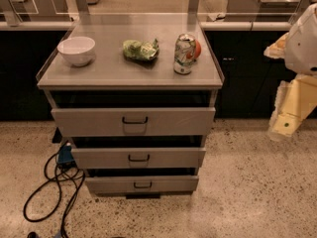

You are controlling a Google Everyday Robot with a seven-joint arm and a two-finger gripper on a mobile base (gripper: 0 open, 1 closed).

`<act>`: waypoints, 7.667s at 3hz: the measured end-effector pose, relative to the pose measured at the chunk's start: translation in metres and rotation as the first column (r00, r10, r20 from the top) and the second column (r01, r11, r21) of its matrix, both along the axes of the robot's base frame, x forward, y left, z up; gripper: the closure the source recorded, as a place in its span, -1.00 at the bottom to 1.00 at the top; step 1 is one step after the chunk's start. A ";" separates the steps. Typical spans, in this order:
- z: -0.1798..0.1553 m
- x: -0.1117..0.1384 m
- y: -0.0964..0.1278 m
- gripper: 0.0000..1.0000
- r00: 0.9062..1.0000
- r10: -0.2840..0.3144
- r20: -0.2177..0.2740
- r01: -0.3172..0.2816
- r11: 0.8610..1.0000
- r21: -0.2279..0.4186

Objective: Open middle drawer

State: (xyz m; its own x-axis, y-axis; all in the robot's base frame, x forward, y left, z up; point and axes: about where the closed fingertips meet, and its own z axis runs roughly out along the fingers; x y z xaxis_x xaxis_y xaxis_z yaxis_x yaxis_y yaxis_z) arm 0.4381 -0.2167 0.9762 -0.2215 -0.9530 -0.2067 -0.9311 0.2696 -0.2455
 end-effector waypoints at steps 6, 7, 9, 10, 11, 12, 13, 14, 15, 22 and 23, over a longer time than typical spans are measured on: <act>-0.377 -0.091 0.028 -1.00 0.985 0.115 -0.126 -0.051 0.904 0.424; -0.455 -0.102 0.053 -1.00 0.975 0.143 -0.172 -0.036 0.859 0.510; -0.493 -0.067 0.106 -1.00 0.974 0.193 -0.115 -0.089 0.802 0.590; -0.506 -0.052 0.108 -1.00 0.979 0.194 -0.061 -0.116 0.780 0.615; -0.501 -0.005 0.120 -1.00 0.985 0.157 0.072 -0.167 0.755 0.634; -0.486 0.046 0.132 -1.00 0.984 0.066 0.168 -0.159 0.761 0.629; -0.470 0.092 0.134 -1.00 0.979 -0.012 0.202 -0.116 0.787 0.606; -0.461 0.137 0.135 -1.00 0.987 -0.048 0.151 -0.045 0.829 0.557; -0.474 0.142 0.151 -1.00 0.993 -0.020 0.118 -0.047 0.841 0.539; -0.581 0.239 0.204 -1.00 0.996 -0.068 0.056 0.043 0.930 0.365; -0.581 0.239 0.204 -0.62 0.996 -0.068 0.055 0.043 0.930 0.365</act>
Offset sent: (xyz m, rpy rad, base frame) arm -0.0098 0.0004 -0.0462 0.0399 -0.0333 0.0768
